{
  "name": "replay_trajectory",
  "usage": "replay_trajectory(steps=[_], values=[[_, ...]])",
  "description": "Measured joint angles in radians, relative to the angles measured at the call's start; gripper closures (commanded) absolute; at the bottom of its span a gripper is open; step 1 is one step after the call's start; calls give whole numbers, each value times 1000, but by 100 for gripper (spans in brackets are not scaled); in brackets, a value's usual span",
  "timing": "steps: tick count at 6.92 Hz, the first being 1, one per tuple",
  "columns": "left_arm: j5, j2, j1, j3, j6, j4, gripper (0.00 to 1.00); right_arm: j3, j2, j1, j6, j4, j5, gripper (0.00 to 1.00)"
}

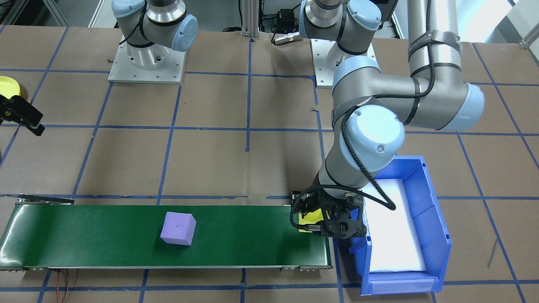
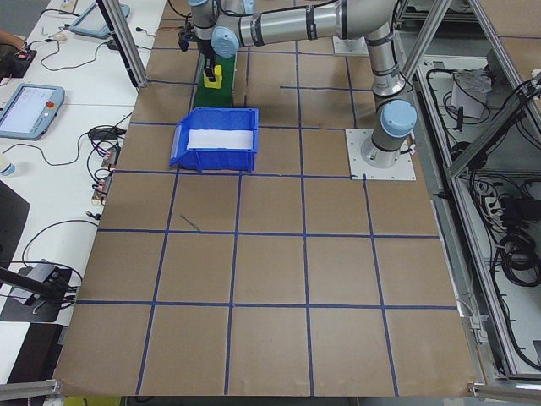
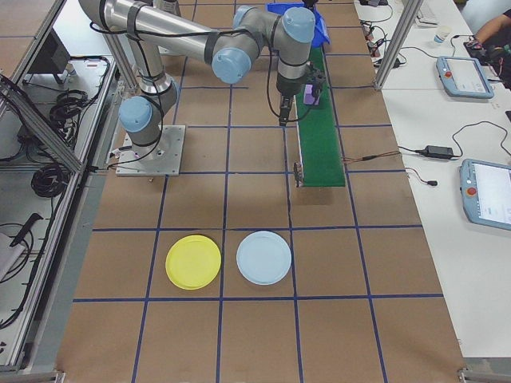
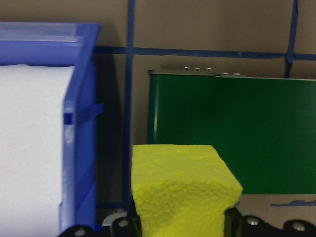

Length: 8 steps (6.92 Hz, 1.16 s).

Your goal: Move block left to right into plate

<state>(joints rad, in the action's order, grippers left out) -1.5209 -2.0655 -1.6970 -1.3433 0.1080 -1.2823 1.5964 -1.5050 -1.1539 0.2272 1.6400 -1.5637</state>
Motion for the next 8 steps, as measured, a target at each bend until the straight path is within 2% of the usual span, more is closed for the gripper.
replay_trajectory(steps=[2, 3, 5, 8], values=[[6, -23, -17, -52, -5, 84, 69, 7, 20, 6, -8, 19, 0, 0], [6, -33, -19, -72, -11, 126, 43, 21, 48, 6, -15, 49, 5, 0], [4, -50, -19, -93, -23, 185, 0, 50, 139, 6, -17, 125, 5, 0], [1, -20, -18, -104, -31, 201, 0, 50, 214, 5, -19, 212, 13, 0]])
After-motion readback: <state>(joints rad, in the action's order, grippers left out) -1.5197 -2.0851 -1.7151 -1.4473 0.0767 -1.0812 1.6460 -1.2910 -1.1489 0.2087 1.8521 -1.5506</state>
